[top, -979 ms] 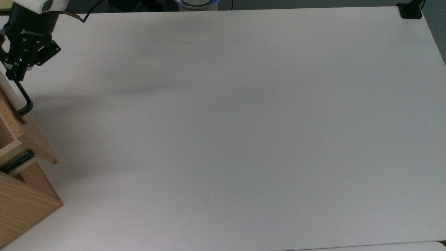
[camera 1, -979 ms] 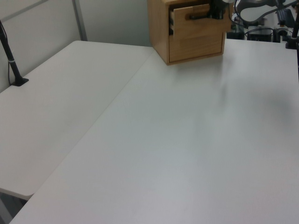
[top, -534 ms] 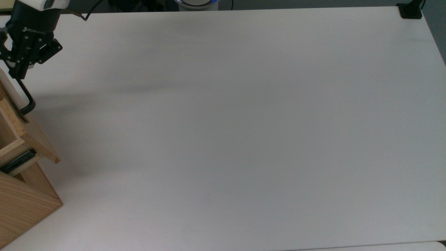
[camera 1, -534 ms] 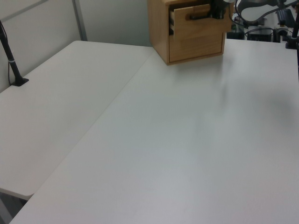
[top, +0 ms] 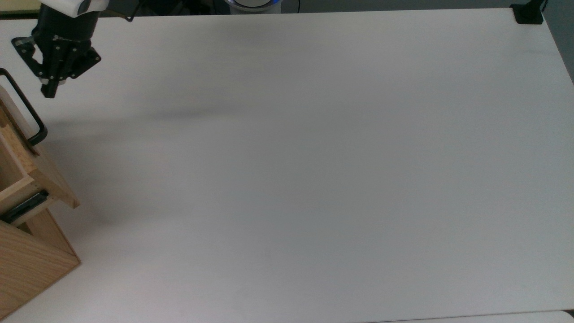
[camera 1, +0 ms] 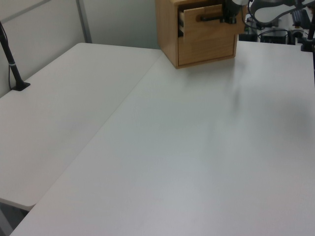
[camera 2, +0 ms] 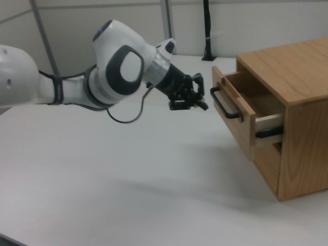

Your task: Open the drawer by sliding it

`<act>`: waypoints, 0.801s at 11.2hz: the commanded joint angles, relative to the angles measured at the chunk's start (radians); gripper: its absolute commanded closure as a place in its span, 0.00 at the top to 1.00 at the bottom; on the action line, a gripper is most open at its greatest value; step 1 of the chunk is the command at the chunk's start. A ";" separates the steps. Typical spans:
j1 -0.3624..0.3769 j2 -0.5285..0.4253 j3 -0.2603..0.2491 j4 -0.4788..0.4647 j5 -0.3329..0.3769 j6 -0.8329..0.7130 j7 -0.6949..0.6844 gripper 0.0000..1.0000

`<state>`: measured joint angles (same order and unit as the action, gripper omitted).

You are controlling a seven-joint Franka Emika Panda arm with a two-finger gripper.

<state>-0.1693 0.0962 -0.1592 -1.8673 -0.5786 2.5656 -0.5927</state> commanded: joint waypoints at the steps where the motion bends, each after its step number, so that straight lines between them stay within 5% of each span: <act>1: 0.065 -0.084 0.084 0.025 0.181 -0.305 0.115 0.03; 3: 0.067 -0.082 0.163 0.115 0.293 -0.523 0.314 0.16; 5: 0.071 -0.082 0.216 0.143 0.351 -0.677 0.437 0.18; 7: 0.073 -0.082 0.245 0.152 0.381 -0.726 0.525 0.18; 9: 0.070 -0.081 0.248 0.152 0.419 -0.728 0.591 0.29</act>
<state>-0.0986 0.0117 0.0845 -1.7309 -0.2136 1.8688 -0.0809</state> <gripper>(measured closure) 0.789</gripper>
